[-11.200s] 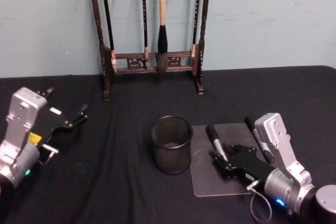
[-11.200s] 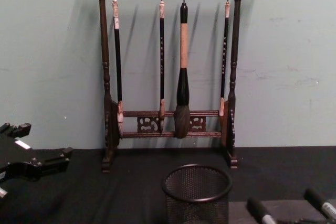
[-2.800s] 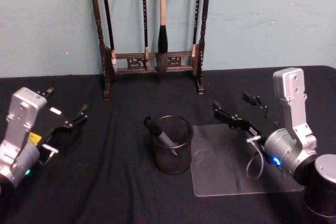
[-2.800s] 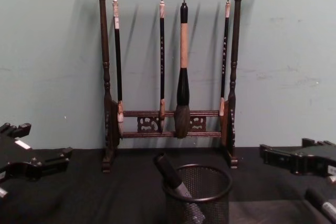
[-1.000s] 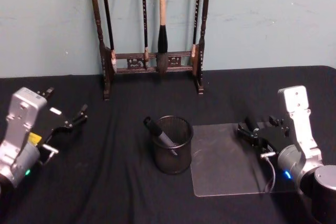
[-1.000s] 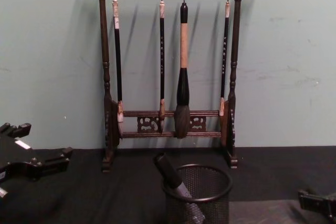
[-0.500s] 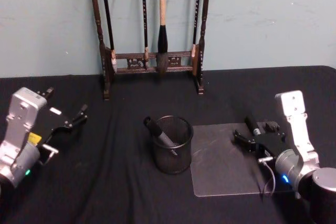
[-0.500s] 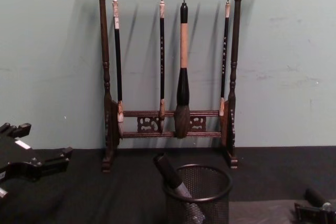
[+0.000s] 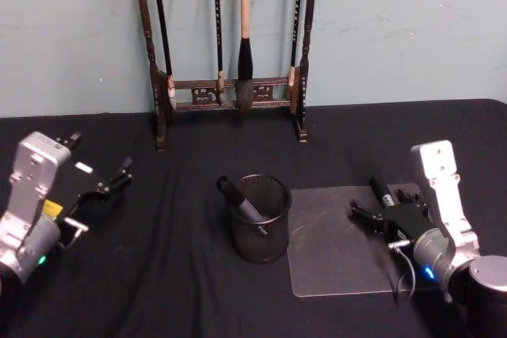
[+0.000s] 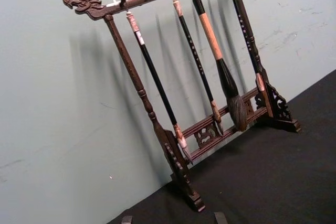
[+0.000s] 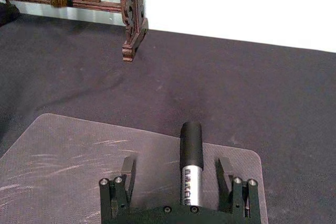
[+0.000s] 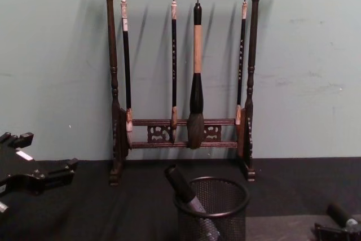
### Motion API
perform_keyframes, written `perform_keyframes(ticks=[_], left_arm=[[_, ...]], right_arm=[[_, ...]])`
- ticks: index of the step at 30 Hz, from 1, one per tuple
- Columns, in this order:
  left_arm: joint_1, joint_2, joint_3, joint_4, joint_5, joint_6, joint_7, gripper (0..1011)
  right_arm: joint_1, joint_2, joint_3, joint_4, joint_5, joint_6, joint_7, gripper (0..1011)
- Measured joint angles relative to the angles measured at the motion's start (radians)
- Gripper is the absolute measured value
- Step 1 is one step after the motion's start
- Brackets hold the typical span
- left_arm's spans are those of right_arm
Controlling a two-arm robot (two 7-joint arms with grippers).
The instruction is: Pick up the water-based marker from the table and place it into the pen holder.
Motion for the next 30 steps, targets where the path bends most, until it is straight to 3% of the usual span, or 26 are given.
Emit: perform_keyframes(ticks=[12,24,30], left_arm=[[0.000,0.000,0.000,0.000,0.000,0.000,0.000,1009],[0.000,0.000,0.000,0.000,0.000,0.000,0.000,1009],[0.000,0.000,0.000,0.000,0.000,0.000,0.000,1009]], right_arm=[[0.000,0.001,-0.001,-0.002,0.001,0.000,-0.001,994],[0.000,0.001,-0.001,-0.003,0.003,0.001,-0.002,687],[0.000,0.001,-0.001,-0.003,0.003,0.001,-0.003,482]])
